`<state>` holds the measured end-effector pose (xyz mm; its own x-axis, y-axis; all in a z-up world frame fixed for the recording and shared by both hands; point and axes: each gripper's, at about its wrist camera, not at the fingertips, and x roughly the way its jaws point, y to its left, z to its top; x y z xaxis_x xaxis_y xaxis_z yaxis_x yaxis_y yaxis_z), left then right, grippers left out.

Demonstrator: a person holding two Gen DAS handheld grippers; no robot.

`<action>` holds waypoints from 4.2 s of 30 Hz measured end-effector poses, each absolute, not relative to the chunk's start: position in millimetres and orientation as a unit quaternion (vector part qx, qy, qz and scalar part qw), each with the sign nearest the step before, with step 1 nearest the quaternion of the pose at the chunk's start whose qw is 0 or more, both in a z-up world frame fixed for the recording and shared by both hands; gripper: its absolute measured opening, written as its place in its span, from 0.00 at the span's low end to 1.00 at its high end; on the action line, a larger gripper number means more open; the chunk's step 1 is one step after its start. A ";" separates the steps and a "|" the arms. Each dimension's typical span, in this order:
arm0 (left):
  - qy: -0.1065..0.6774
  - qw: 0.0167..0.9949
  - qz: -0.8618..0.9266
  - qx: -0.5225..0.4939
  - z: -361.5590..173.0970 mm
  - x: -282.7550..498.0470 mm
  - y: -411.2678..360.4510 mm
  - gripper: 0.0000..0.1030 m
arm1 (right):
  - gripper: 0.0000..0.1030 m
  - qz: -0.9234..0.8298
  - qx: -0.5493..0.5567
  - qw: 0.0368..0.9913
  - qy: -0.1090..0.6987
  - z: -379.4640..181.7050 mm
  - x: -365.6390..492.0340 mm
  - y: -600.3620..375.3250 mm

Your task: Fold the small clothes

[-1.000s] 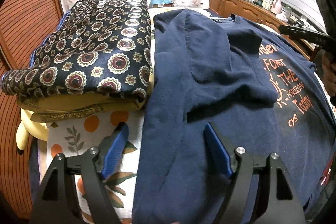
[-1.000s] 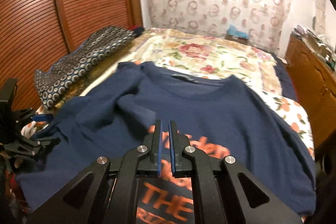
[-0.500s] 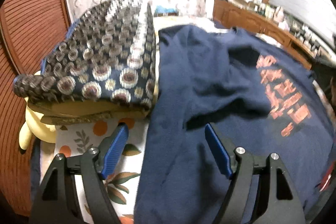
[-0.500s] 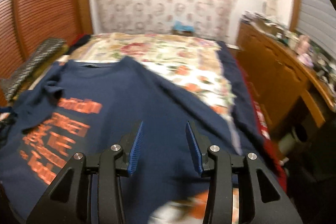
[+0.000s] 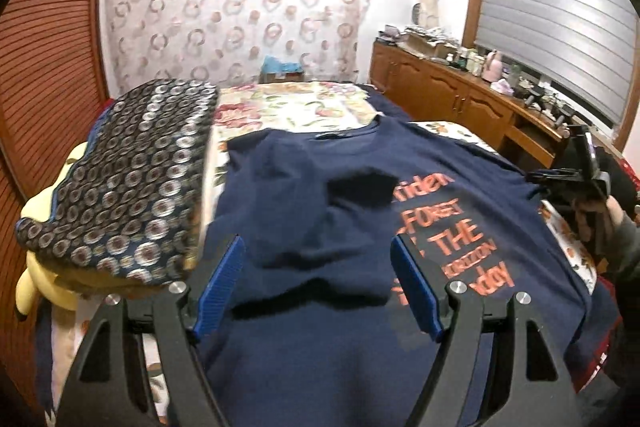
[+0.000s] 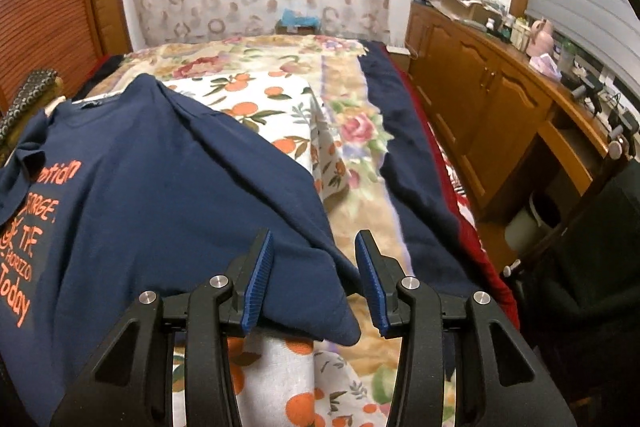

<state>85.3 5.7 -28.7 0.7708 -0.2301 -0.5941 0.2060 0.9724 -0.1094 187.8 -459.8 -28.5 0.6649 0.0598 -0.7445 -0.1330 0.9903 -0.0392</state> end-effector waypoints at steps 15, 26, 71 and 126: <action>0.312 0.938 -0.149 0.004 -26.7 77.9 -44.0 0.74 | 0.02 0.103 0.016 0.899 0.425 -36.4 218.9 -474.5; 0.306 0.942 -0.135 -0.015 -24.9 68.7 -29.6 0.74 | 0.01 0.153 -0.039 0.921 0.355 35.7 192.0 -422.5; 0.327 0.934 -0.145 -0.029 -42.8 70.6 -31.1 0.74 | 0.06 0.214 -0.075 0.903 0.364 16.2 175.9 -332.2; 0.415 0.864 -0.285 -0.010 -48.2 201.4 -201.7 0.45 | 0.13 0.238 -0.089 0.892 0.373 -30.3 84.9 -364.0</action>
